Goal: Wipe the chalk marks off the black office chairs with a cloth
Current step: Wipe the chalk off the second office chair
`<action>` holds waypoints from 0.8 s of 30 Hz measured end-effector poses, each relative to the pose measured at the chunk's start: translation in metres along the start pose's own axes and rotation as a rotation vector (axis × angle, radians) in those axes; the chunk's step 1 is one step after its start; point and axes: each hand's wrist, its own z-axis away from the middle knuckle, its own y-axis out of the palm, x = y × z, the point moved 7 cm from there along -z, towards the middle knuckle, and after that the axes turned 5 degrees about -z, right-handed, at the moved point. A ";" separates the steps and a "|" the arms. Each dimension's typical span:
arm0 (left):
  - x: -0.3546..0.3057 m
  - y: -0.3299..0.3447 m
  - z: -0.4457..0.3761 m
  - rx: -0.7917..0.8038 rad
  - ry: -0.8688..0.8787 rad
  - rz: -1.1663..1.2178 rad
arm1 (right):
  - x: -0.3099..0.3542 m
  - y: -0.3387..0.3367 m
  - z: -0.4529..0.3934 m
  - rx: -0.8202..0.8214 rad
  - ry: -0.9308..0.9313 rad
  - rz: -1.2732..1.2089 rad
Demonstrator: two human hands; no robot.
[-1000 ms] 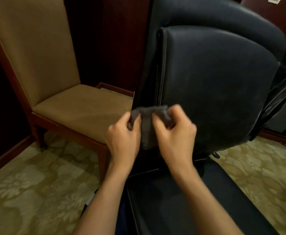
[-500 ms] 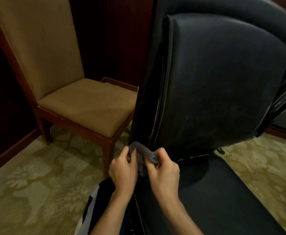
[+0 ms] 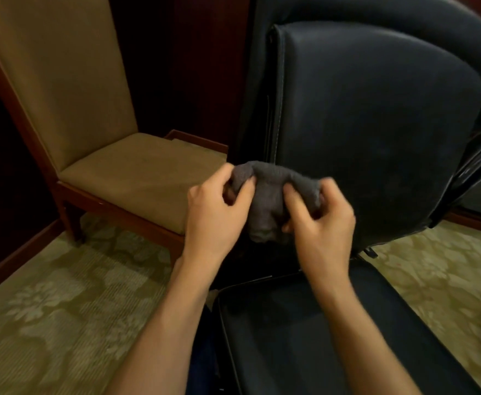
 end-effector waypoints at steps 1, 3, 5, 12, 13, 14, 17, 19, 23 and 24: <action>0.010 0.003 0.010 0.047 -0.013 -0.015 | -0.015 -0.001 0.013 -0.006 0.034 -0.021; 0.026 0.007 0.032 0.104 -0.035 -0.084 | -0.039 -0.001 0.037 -0.011 0.101 -0.048; 0.035 0.008 0.046 0.102 -0.038 -0.139 | -0.051 0.001 0.049 0.014 0.150 -0.070; -0.015 0.001 -0.009 0.008 0.082 -0.064 | 0.001 0.001 -0.009 -0.024 0.020 -0.183; -0.023 -0.001 -0.020 -0.025 0.085 -0.054 | 0.011 0.001 -0.020 -0.020 0.006 -0.190; -0.028 -0.003 -0.029 -0.043 0.086 -0.050 | 0.018 0.001 -0.028 -0.012 -0.004 -0.186; -0.025 -0.001 -0.028 -0.007 0.099 -0.062 | 0.019 0.003 -0.033 -0.003 -0.026 -0.160; -0.012 0.001 -0.007 0.024 0.090 -0.061 | 0.002 0.003 -0.017 -0.002 -0.025 -0.139; 0.038 0.016 0.057 0.071 -0.025 -0.092 | -0.057 0.006 0.043 0.016 0.102 -0.079; 0.049 0.019 0.073 0.080 -0.052 -0.088 | -0.068 0.009 0.057 0.026 0.144 -0.070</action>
